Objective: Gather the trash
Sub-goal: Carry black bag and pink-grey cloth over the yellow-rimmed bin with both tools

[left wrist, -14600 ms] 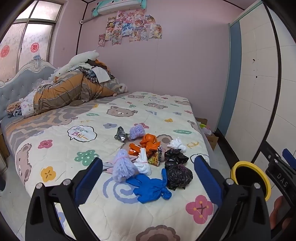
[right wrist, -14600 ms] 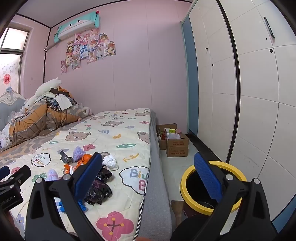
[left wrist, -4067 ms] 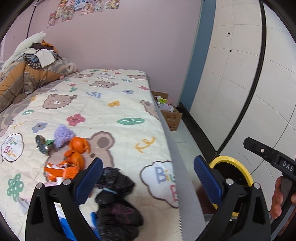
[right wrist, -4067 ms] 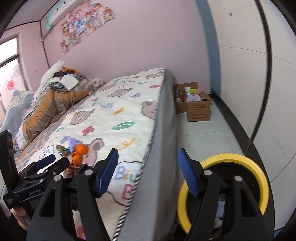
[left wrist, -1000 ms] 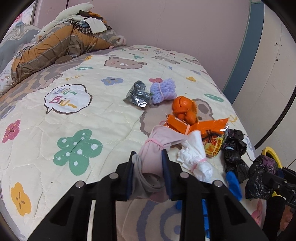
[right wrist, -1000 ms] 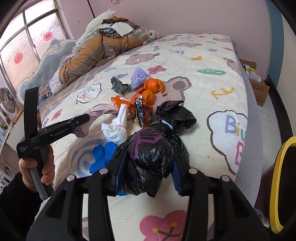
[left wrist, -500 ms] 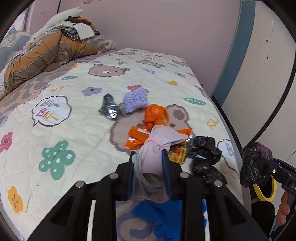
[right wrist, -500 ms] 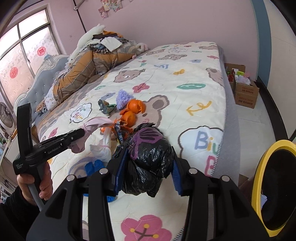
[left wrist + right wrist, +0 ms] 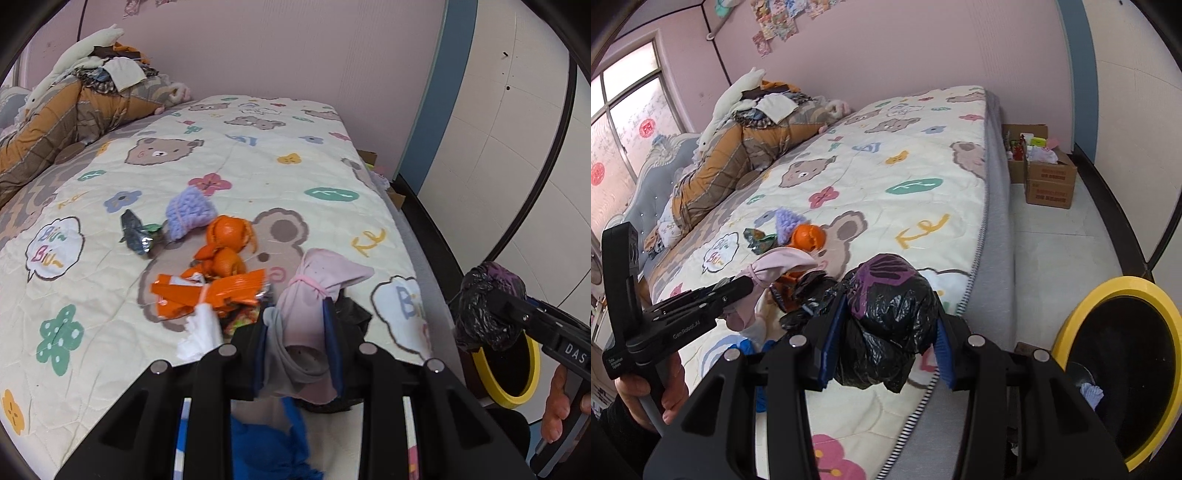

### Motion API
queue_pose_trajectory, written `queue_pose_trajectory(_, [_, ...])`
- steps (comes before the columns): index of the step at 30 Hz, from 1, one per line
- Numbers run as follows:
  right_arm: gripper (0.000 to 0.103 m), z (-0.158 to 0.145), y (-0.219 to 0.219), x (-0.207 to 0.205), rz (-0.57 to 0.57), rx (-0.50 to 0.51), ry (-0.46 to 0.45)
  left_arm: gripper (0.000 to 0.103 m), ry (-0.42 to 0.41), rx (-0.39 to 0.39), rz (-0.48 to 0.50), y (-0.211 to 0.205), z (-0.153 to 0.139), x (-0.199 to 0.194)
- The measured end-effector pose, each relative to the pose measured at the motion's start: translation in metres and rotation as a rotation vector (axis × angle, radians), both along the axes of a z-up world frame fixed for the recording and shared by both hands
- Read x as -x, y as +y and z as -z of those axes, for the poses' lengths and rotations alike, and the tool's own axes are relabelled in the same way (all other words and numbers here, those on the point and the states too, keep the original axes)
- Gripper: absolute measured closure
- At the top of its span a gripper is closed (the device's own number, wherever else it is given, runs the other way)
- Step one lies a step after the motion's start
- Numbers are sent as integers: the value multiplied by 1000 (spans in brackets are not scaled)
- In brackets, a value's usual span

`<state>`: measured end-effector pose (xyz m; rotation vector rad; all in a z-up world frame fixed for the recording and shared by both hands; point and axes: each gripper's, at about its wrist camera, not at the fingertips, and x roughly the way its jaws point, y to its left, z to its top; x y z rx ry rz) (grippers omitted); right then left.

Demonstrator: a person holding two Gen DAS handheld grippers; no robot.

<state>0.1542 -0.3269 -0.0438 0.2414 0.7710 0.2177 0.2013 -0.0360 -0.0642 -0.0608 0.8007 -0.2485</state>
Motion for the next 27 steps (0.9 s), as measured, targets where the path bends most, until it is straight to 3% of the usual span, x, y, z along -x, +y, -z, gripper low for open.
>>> queue_pose_trajectory(27, [62, -3, -157, 38, 312, 29, 6, 77, 32, 11, 282, -164, 0, -8])
